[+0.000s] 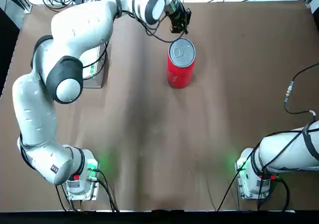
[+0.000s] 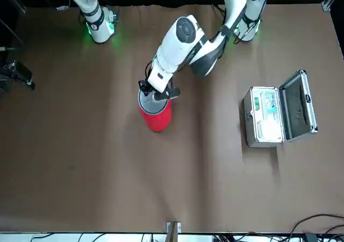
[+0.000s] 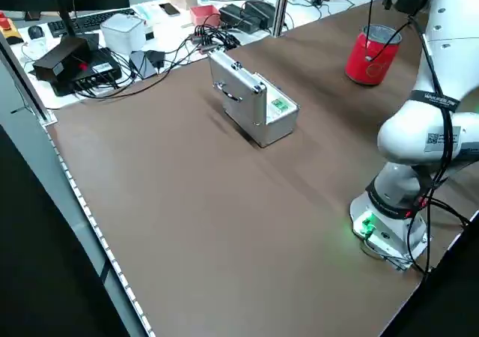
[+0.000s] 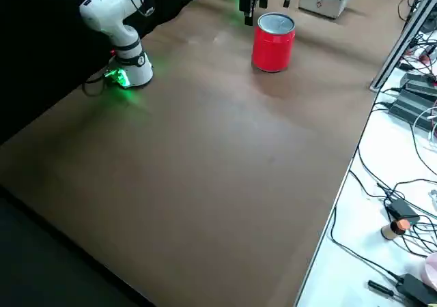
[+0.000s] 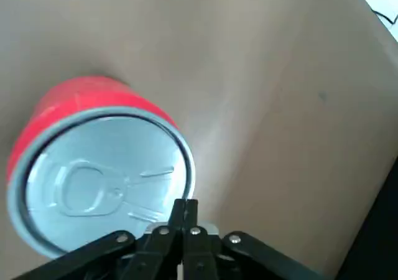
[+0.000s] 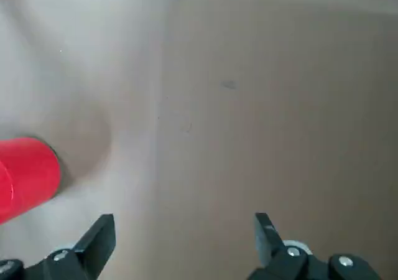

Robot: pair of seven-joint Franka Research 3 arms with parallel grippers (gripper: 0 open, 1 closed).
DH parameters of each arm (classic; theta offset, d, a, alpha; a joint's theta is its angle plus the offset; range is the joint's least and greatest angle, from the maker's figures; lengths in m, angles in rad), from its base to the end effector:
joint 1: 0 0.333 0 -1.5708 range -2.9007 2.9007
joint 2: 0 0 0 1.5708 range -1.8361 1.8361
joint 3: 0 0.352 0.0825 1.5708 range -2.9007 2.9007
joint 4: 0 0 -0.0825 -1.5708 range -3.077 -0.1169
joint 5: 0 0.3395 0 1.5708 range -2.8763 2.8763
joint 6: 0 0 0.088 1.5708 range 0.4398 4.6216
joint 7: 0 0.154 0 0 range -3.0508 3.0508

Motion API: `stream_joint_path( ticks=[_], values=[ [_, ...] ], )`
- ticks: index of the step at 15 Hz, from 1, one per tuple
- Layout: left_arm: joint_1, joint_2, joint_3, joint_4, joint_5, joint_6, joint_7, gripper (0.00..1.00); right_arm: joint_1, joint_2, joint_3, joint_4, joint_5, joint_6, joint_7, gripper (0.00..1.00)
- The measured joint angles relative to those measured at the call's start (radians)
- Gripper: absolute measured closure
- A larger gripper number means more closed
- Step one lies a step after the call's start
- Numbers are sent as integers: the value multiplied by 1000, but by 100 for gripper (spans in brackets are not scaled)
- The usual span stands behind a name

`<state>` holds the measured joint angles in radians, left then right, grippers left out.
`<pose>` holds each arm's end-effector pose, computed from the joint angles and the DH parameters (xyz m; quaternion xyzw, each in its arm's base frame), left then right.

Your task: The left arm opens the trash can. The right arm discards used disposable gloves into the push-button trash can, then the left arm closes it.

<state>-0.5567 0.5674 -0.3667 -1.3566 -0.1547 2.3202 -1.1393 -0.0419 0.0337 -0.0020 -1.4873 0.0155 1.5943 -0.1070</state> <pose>0.4919 -0.5572 0.4600 0.9466 0.1885 -0.0247 0.2603 0.5279 -0.0208 0.6342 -0.9988 -0.0316 -0.0371 0.0049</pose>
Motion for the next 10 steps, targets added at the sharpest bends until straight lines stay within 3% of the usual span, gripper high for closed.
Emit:
stream_joint_path(
  ticks=[3,4,5,7,10],
  values=[
    [32,-39,-2,1,0,-72,0,87,1,0,1,0,0,0,0,1],
    [43,-52,-2,1,0,-97,0,79,2,0,1,0,0,-1,0,1],
    [68,-82,-2,1,0,-148,0,61,2,0,2,0,0,-1,0,1],
    [102,-112,-3,1,0,-194,0,38,2,0,3,-1,0,-2,0,1],
    [164,-159,-2,2,3,-282,38,12,2,0,3,-1,0,-3,0,1]
  ],
)
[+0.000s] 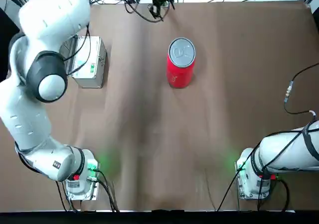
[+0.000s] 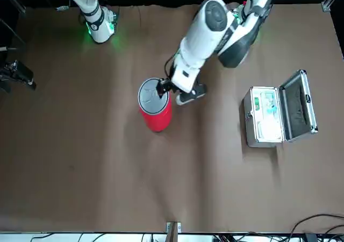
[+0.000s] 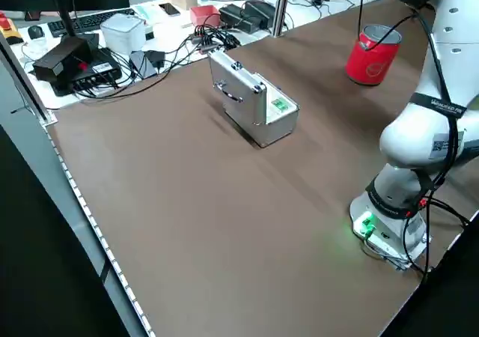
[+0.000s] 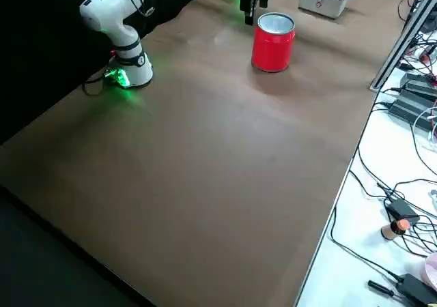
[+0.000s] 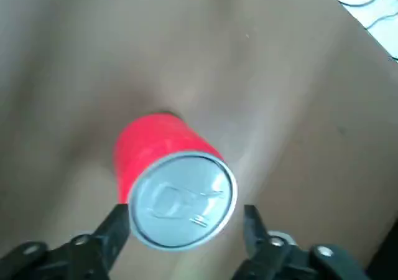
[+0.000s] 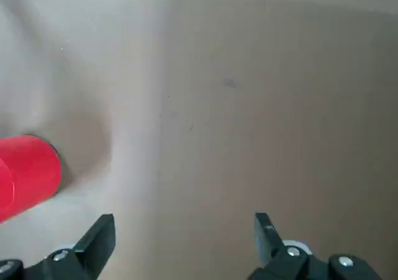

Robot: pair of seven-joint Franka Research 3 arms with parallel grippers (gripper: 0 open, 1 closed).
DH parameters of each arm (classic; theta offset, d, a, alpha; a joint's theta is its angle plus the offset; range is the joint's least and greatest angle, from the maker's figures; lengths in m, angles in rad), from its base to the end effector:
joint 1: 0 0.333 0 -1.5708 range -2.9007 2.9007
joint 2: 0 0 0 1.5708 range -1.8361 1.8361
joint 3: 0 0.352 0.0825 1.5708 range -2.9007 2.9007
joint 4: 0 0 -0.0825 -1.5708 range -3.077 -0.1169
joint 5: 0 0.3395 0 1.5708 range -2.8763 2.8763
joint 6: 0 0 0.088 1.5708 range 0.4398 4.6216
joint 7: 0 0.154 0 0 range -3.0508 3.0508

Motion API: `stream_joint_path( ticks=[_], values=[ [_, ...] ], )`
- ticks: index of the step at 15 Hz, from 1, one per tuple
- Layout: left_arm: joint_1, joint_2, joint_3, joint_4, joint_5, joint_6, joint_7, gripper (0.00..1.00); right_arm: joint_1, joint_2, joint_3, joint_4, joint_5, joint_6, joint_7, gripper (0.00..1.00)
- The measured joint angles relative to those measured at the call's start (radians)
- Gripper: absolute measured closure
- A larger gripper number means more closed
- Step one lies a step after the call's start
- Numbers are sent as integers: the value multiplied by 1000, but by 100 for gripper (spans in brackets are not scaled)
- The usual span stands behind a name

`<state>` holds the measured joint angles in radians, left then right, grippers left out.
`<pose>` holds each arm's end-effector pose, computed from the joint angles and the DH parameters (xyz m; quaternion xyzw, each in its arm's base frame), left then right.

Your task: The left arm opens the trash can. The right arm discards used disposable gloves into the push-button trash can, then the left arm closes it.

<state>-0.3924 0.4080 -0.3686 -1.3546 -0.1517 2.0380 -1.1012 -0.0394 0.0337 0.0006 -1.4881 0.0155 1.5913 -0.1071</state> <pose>0.5195 -0.4489 0.5336 0.9554 0.2127 -0.0237 0.2033 0.5275 -0.0181 0.6336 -0.9988 -0.0342 -0.0352 0.0052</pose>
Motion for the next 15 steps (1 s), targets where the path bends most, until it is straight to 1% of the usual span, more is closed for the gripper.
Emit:
stream_joint_path(
  ticks=[1,2,5,7,12,15],
  values=[
    [22,-17,3,0,5,-49,31,4,0,0,0,0,0,0,0,1],
    [44,-33,7,0,15,-100,63,0,0,0,0,0,0,0,0,1],
    [136,-78,10,1,83,-270,217,0,0,0,0,0,0,-2,0,1],
    [203,-102,12,1,105,-350,352,0,0,0,0,0,0,-2,0,1],
    [322,-111,15,-2,156,-409,611,0,0,0,0,0,0,-4,0,1],
    [390,-112,14,-3,159,-422,710,0,0,0,0,-1,0,-5,0,1]
  ],
)
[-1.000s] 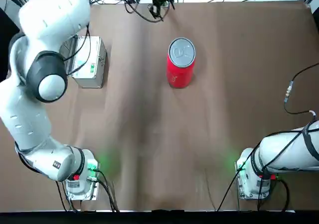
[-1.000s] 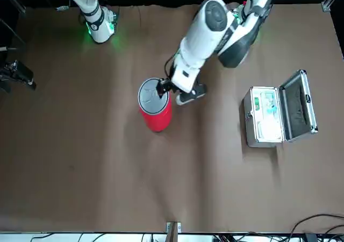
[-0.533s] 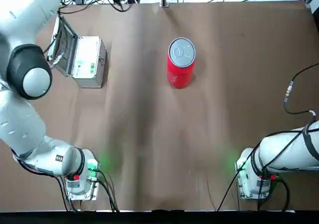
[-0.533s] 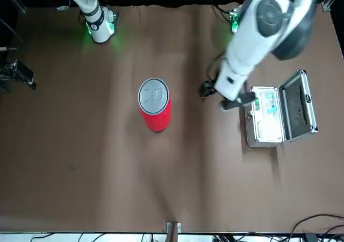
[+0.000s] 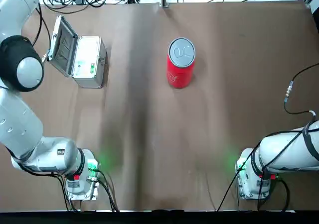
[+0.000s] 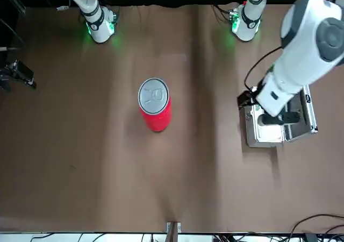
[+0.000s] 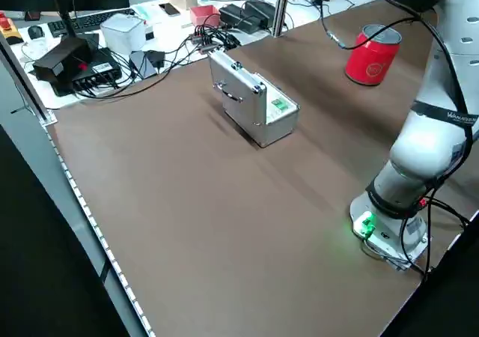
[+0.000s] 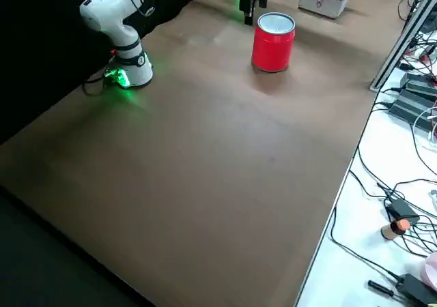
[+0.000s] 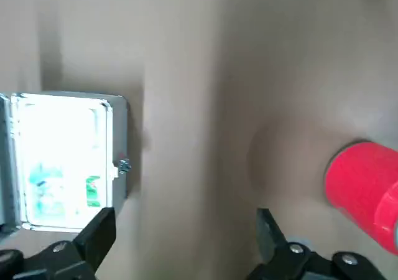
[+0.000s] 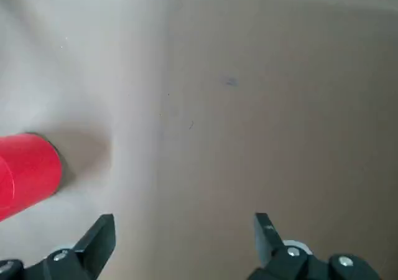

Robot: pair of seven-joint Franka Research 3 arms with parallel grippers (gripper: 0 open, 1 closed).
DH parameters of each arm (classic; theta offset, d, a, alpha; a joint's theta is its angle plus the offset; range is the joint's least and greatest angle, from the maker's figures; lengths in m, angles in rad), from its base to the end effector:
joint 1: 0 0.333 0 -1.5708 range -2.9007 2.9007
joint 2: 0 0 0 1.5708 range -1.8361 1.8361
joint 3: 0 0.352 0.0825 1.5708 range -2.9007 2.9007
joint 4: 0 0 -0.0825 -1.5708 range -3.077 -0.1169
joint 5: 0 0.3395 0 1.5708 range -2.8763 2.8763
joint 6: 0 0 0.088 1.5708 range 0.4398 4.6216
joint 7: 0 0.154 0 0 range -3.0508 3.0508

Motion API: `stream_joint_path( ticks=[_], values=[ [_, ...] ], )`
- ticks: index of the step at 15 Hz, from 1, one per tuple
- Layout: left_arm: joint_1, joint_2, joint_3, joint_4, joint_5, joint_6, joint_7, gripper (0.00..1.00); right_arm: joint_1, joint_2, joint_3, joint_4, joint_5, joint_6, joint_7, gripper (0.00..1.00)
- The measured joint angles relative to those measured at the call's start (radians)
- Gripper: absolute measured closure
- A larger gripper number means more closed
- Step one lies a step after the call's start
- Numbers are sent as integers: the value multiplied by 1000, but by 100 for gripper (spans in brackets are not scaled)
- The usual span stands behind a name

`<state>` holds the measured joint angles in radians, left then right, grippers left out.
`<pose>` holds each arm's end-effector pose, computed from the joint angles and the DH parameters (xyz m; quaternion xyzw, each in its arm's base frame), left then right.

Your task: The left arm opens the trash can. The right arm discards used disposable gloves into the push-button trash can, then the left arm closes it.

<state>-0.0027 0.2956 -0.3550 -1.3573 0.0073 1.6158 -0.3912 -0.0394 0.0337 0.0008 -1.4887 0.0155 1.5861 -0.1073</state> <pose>0.5776 -0.1817 0.5523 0.9986 0.0231 -0.0260 0.0404 0.5267 -0.0180 0.6328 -0.9989 -0.0345 -0.0323 0.0054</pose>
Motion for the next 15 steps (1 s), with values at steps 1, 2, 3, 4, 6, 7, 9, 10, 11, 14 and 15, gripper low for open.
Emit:
stream_joint_path(
  ticks=[1,2,3,4,6,7,9,10,11,14,15],
  values=[
    [18,-1,0,0,0,-1,19,0,0,0,0,0,0,-1,0,1],
    [32,-3,-1,0,0,-1,34,0,0,0,0,0,0,-3,0,1],
    [52,-13,-3,1,0,-1,49,0,0,0,0,0,0,-5,0,1],
    [58,-21,-5,1,0,-1,61,0,0,0,0,0,0,-5,0,1],
    [78,-44,-5,0,0,-9,105,0,0,0,0,-1,0,-6,0,1],
    [92,-55,-6,-2,0,-13,124,0,0,0,0,-1,0,-6,0,1],
    [115,-77,-6,-16,0,-11,144,0,0,0,0,-1,0,-6,0,1],
    [119,-87,-6,-29,0,0,149,0,0,0,0,-2,0,-6,0,1],
    [120,-96,-6,-46,0,15,150,0,0,0,0,-2,0,-6,0,1],
    [120,-115,-5,-79,0,37,164,0,0,0,0,-2,0,-6,0,1],
    [120,-117,-3,-83,0,38,176,0,0,0,0,-2,0,-6,0,1]
  ],
)
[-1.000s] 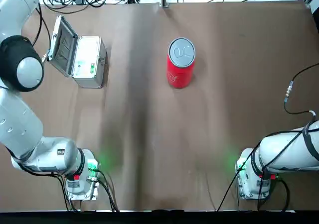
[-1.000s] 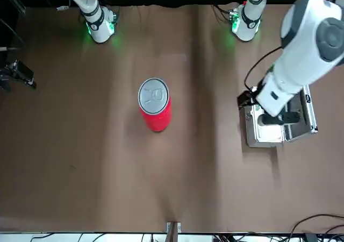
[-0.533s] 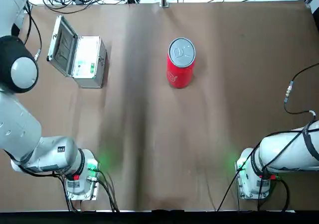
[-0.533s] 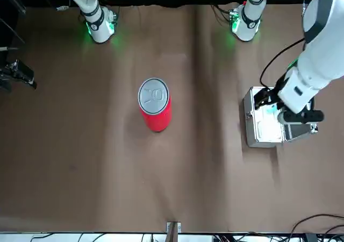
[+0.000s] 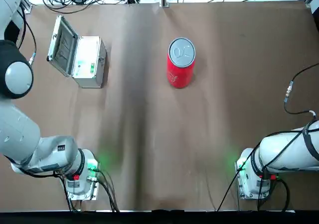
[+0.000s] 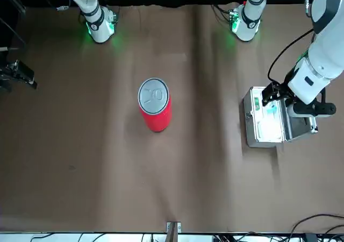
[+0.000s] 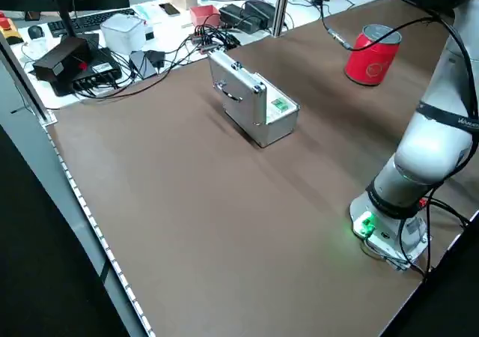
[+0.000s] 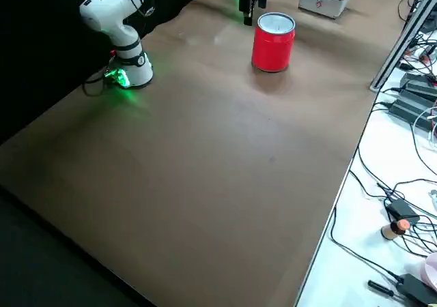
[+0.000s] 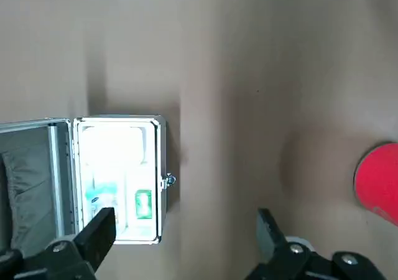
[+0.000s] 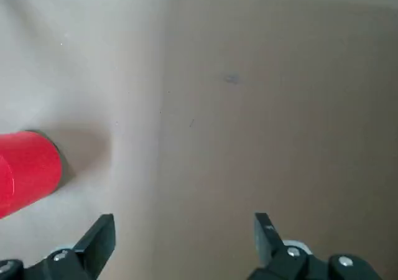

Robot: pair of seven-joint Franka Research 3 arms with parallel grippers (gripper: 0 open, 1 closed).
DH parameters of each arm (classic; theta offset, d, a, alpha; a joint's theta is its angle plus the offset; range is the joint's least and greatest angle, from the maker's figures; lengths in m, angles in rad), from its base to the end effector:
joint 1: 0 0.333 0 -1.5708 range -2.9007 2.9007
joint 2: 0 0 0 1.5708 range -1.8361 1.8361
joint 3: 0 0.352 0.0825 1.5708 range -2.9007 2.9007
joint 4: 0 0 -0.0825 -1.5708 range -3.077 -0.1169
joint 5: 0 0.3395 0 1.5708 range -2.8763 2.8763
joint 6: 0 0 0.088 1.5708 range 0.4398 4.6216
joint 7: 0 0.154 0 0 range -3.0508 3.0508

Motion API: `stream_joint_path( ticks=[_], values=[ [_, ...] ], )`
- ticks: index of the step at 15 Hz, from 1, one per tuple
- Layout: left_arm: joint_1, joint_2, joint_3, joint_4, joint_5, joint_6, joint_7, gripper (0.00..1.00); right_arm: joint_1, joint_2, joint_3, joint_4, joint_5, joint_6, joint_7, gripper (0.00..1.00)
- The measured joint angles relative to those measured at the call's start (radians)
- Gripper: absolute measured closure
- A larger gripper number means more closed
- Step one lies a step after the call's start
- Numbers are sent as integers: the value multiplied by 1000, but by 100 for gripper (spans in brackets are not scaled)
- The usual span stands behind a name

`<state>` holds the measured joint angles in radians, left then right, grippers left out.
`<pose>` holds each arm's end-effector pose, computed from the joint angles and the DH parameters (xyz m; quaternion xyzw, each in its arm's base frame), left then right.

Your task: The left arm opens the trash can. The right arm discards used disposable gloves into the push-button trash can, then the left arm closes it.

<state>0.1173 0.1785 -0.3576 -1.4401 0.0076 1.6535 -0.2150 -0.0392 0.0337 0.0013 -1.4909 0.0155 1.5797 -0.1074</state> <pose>0.5653 -0.1181 0.5860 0.9993 -0.0095 0.0163 0.0317 0.5257 -0.0176 0.6312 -0.9990 -0.0349 -0.0280 0.0058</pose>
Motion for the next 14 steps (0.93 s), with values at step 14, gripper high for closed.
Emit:
stream_joint_path(
  ticks=[14],
  values=[
    [0,-21,99,4,0,-5,91,0,0,0,0,-1,0,0,0,1]
  ],
)
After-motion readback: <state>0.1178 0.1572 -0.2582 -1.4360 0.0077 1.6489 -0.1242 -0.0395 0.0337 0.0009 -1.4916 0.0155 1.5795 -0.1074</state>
